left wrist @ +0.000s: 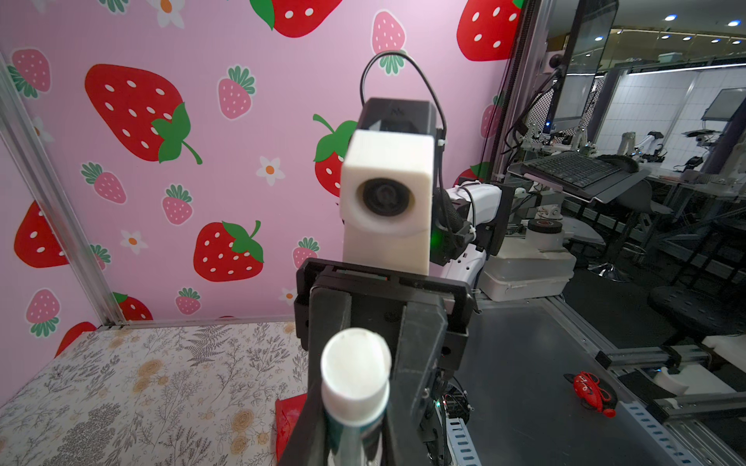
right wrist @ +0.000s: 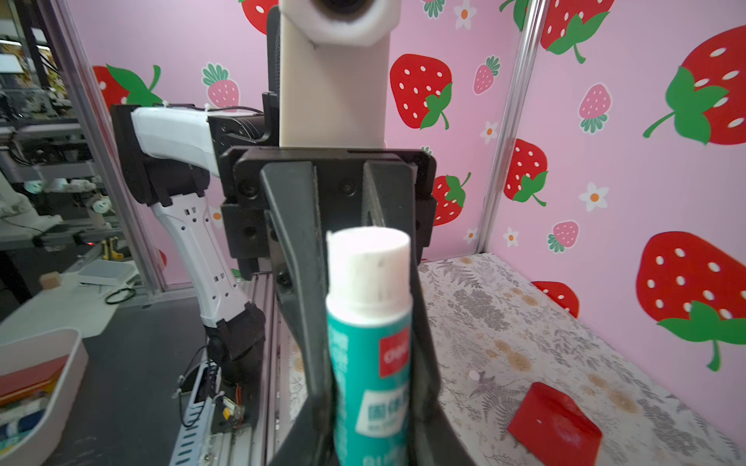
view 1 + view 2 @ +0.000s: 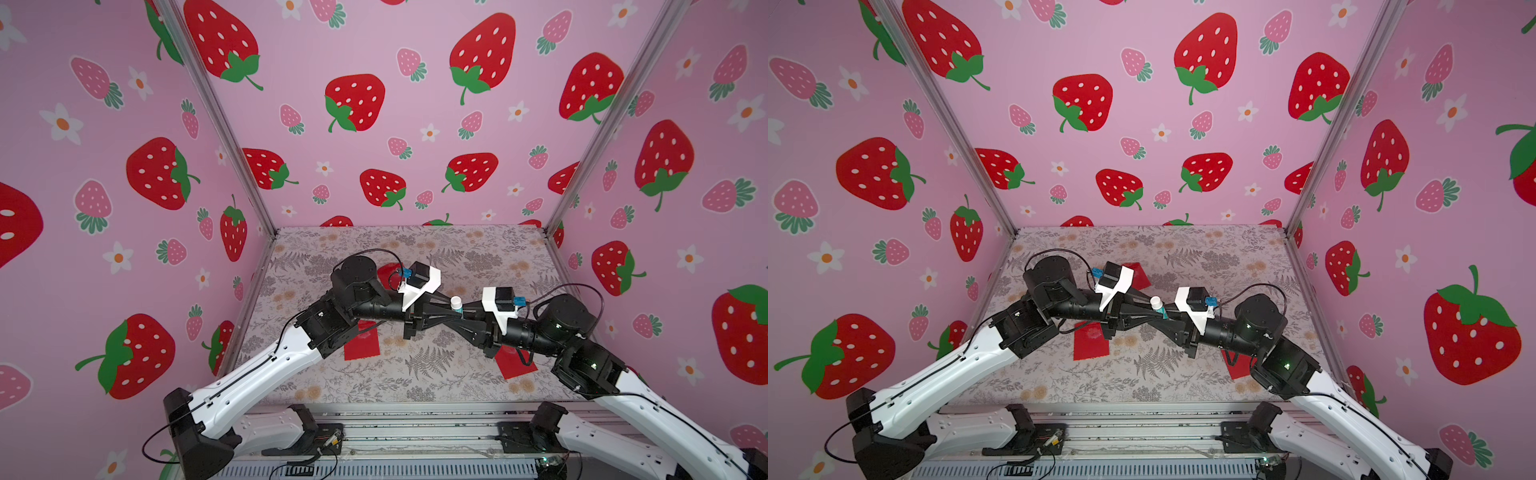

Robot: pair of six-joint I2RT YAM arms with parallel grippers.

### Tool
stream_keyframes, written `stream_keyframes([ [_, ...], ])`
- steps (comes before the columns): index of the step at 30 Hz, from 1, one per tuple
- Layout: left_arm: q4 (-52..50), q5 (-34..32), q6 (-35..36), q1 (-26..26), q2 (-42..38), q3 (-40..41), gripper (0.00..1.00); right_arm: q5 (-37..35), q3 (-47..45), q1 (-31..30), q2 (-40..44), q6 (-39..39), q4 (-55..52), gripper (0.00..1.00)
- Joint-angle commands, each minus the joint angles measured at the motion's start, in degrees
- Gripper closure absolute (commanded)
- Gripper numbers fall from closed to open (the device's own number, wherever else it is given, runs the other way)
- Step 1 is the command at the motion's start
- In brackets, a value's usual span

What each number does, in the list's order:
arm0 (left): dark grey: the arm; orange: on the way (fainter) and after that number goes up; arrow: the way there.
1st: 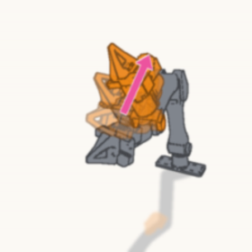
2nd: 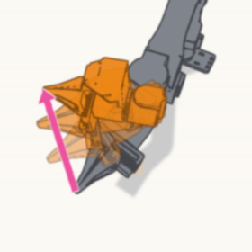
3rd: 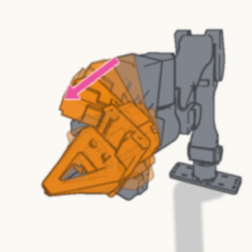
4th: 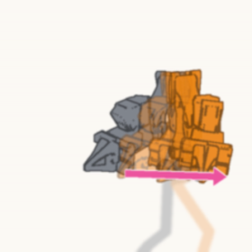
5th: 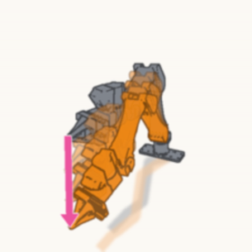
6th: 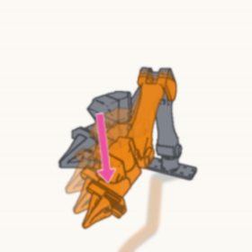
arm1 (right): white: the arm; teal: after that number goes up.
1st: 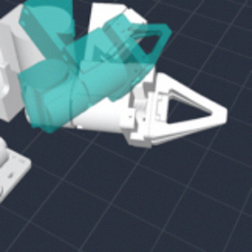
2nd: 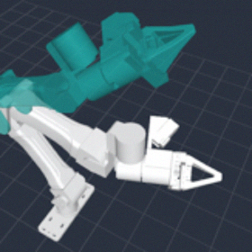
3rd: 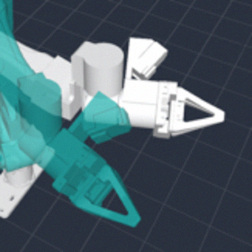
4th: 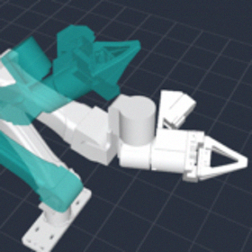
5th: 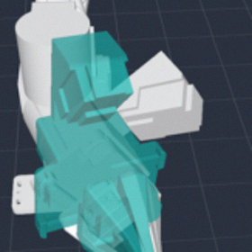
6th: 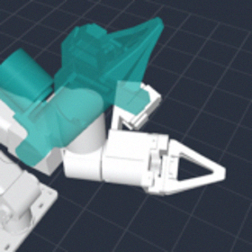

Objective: Seal the envelope with a glue stick
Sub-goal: Unscrew the glue stick.

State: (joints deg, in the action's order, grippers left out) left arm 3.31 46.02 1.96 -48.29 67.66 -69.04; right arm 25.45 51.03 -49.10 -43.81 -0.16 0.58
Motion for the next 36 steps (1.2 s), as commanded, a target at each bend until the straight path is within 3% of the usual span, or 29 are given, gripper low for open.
stream_keyframes([
  [1, 1.0, -5.1, 0.0, -0.2, -0.9, -1.4, 0.93, -2.8, -1.0, 0.0, 0.9, 0.4, 3.3, 0.65],
  [12, 0.6, -22.0, -0.4, -0.2, -4.4, 0.4, 0.93, -11.3, -1.8, 0.0, -1.8, -2.4, 1.5, 0.58],
  [24, -2.4, -26.4, -2.3, -0.2, -2.5, -1.5, 0.93, -16.4, -2.5, 0.0, -4.6, 0.5, 0.2, 0.59],
  [36, -4.9, -31.2, -5.2, 0.1, -3.3, -2.5, 0.93, -15.0, -3.3, 0.0, -5.0, 2.2, 6.2, 0.59],
])
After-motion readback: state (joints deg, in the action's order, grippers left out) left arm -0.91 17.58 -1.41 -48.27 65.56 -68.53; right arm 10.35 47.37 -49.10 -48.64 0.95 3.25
